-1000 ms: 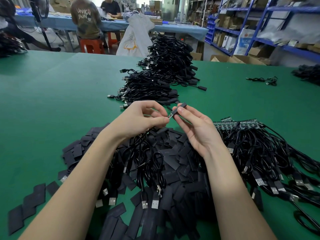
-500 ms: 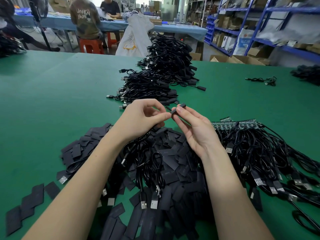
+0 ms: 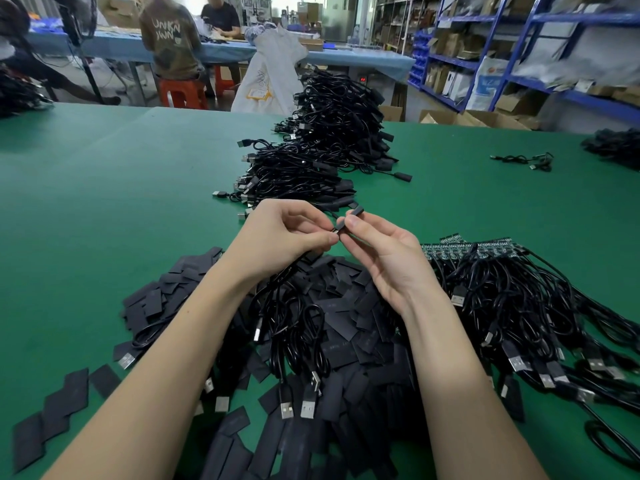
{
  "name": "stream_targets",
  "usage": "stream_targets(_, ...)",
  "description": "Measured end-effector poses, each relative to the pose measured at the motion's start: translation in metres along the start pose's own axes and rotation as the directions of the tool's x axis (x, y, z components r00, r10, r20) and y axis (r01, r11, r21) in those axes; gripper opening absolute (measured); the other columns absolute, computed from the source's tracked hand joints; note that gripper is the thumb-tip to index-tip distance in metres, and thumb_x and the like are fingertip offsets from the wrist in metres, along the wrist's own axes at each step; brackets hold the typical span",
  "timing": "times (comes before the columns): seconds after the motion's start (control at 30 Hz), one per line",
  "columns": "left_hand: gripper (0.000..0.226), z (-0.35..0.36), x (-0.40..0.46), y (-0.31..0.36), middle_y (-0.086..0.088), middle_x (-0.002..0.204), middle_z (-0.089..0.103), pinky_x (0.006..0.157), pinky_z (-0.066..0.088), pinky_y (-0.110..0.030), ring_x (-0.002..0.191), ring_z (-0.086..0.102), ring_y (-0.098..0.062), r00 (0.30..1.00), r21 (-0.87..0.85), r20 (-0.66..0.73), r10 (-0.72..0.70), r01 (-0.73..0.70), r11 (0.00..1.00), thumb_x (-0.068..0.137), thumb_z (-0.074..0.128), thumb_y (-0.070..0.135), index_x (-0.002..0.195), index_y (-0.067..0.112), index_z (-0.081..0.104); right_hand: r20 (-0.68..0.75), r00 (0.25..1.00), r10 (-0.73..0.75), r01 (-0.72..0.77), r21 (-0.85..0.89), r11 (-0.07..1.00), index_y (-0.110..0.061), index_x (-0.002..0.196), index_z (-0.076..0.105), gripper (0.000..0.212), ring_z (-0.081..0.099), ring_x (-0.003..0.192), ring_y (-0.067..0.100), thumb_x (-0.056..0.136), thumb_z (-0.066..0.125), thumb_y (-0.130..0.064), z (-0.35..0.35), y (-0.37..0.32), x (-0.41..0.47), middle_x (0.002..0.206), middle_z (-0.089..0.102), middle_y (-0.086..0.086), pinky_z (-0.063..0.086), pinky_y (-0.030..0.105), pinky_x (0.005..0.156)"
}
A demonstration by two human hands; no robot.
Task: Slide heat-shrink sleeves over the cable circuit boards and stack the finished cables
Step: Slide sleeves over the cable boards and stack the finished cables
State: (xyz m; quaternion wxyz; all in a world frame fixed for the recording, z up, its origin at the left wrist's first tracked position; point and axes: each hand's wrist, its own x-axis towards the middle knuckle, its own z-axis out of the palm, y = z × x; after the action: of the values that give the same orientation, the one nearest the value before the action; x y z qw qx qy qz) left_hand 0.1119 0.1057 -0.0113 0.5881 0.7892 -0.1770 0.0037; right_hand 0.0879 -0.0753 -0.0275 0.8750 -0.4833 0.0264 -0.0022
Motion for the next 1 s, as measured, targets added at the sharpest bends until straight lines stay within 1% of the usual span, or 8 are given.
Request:
stream_targets(0.2,0.012,0.002,-0.001,0.001,-0.004,0.078,0.078,0.078,0.06,-0.026,0.073,0.074,-0.015,1.0,-0.017,-0.008,0.004,-0.005,1.0,0.078,0.087,0.015,0.086,0.017,0.078,0.008,0.999,-0.034,0.034,0.009,0.999,-0.004,0.096,0.075,0.011,0.075,0.096,0.019,0.086,0.074,0.0,0.001,0.001,-0.002,0.102,0.077,0.015,0.058,0.02,0.079)
stream_targets(0.4,0.012,0.004,-0.004,0.004,-0.008,0.077,0.077,0.074,0.06,-0.025,0.072,0.075,-0.016,0.999,-0.075,0.002,0.041,-0.04,0.996,0.079,0.085,0.009,0.086,0.014,0.076,0.051,0.998,0.021,-0.021,-0.008,1.0,-0.004,0.096,0.076,0.026,0.075,0.097,0.019,0.072,0.081,-0.012,-0.001,-0.002,-0.004,0.103,0.077,0.015,0.058,0.02,0.078)
stream_targets(0.47,0.013,0.005,-0.004,0.005,-0.007,0.076,0.077,0.071,0.058,-0.021,0.071,0.075,-0.014,0.998,-0.067,0.005,0.059,-0.058,0.996,0.08,0.085,0.009,0.085,0.014,0.075,0.057,0.998,0.032,-0.032,0.01,0.999,-0.006,0.093,0.078,0.022,0.075,0.096,0.019,0.073,0.081,-0.012,0.0,-0.002,-0.004,0.101,0.078,0.014,0.058,0.02,0.077)
stream_targets(0.53,0.013,0.004,-0.003,0.005,-0.007,0.076,0.077,0.069,0.056,-0.019,0.07,0.074,-0.013,0.998,-0.066,0.009,0.063,-0.063,0.996,0.079,0.085,0.01,0.085,0.014,0.074,0.05,0.999,0.012,-0.012,-0.002,1.0,-0.009,0.1,0.076,0.023,0.074,0.097,0.02,0.078,0.08,-0.011,0.002,-0.001,-0.005,0.102,0.078,0.013,0.058,0.021,0.078)
stream_targets(0.6,0.013,0.005,-0.003,0.004,-0.007,0.077,0.077,0.069,0.056,-0.019,0.071,0.075,-0.015,0.998,-0.068,0.003,0.057,-0.057,0.996,0.079,0.085,0.01,0.086,0.014,0.074,0.035,0.998,-0.045,0.046,-0.043,0.998,-0.016,0.112,0.072,0.027,0.074,0.097,0.02,0.086,0.076,-0.007,0.004,0.0,-0.004,0.105,0.078,0.012,0.059,0.023,0.079)
stream_targets(0.67,0.014,0.005,-0.002,0.003,-0.007,0.08,0.078,0.073,0.058,-0.021,0.075,0.076,-0.018,0.999,-0.06,-0.003,0.048,-0.048,0.997,0.079,0.085,0.01,0.088,0.014,0.074,0.022,0.995,-0.102,0.104,-0.068,0.992,-0.019,0.112,0.072,0.028,0.075,0.096,0.019,0.088,0.075,-0.006,0.007,0.001,-0.004,0.104,0.078,0.012,0.058,0.023,0.079)
stream_targets(0.9,0.013,0.004,-0.001,0.002,-0.005,0.077,0.078,0.077,0.06,-0.026,0.075,0.076,-0.017,0.999,-0.035,-0.017,0.039,-0.039,0.999,0.08,0.084,0.011,0.088,0.014,0.075,-0.008,0.994,-0.107,0.107,-0.043,0.993,-0.015,0.109,0.075,0.022,0.073,0.09,0.017,0.088,0.075,-0.006,0.009,0.003,-0.004,0.101,0.078,0.012,0.059,0.022,0.077)
stream_targets(1.0,0.012,0.004,-0.002,0.001,-0.004,0.074,0.077,0.075,0.058,-0.03,0.069,0.072,-0.014,0.999,0.006,-0.034,0.008,-0.008,1.0,0.082,0.085,0.018,0.087,0.014,0.075,-0.045,0.992,-0.12,0.117,-0.058,0.991,-0.013,0.107,0.075,0.02,0.073,0.089,0.018,0.089,0.074,-0.005,0.01,0.005,-0.003,0.1,0.078,0.013,0.059,0.022,0.077)
